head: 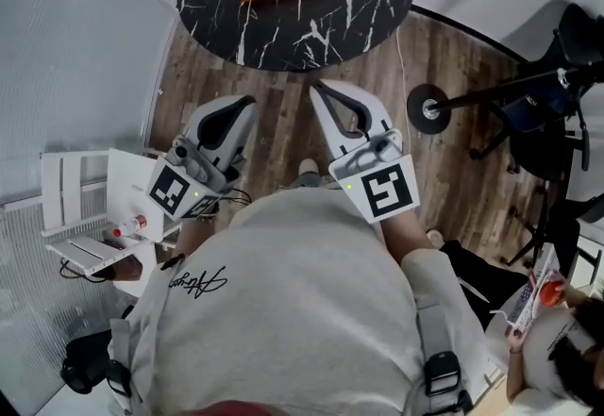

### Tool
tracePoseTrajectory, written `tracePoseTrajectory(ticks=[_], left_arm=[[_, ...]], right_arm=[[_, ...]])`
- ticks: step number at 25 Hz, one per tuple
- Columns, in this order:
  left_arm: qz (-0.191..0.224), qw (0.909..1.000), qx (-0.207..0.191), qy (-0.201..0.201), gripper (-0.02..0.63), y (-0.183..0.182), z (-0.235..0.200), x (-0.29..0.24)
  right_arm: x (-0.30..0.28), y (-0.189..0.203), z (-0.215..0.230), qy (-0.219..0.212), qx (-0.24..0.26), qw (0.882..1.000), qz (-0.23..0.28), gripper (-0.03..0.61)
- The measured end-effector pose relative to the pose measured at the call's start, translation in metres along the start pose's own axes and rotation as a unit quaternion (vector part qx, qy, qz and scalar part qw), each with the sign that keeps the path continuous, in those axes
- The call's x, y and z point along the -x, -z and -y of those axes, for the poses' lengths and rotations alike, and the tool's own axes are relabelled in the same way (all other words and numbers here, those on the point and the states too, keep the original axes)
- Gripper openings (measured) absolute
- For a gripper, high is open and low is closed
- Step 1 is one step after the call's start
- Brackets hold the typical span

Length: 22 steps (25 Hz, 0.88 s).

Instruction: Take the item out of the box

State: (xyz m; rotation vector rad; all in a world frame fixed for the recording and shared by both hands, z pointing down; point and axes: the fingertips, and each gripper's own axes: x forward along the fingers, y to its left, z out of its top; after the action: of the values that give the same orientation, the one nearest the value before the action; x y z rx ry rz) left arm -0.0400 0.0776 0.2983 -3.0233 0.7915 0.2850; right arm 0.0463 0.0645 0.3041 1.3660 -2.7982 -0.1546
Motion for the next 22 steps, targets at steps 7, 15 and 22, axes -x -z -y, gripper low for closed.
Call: tracePoseTrajectory(ticks=[7,15,22], left_arm=[[0.005,1.0,-0.003,-0.005,0.002,-0.004,-0.011,0.0],[0.008,1.0,-0.003,0.0,0.002,-0.006,-0.019,-0.002],[0.008,0.9998,0.003,0.018,0.003,-0.002,-0.014,-0.009]], right_arm=[[-0.013,-0.002,0.005,-0.006,0.002,1.0,0.001,0.009],[-0.021,-0.009,0.003,-0.004,0.005,1.0,0.01,0.009],[-0.017,-0.005,0.007,0.007,-0.002,1.0,0.003,0.009]])
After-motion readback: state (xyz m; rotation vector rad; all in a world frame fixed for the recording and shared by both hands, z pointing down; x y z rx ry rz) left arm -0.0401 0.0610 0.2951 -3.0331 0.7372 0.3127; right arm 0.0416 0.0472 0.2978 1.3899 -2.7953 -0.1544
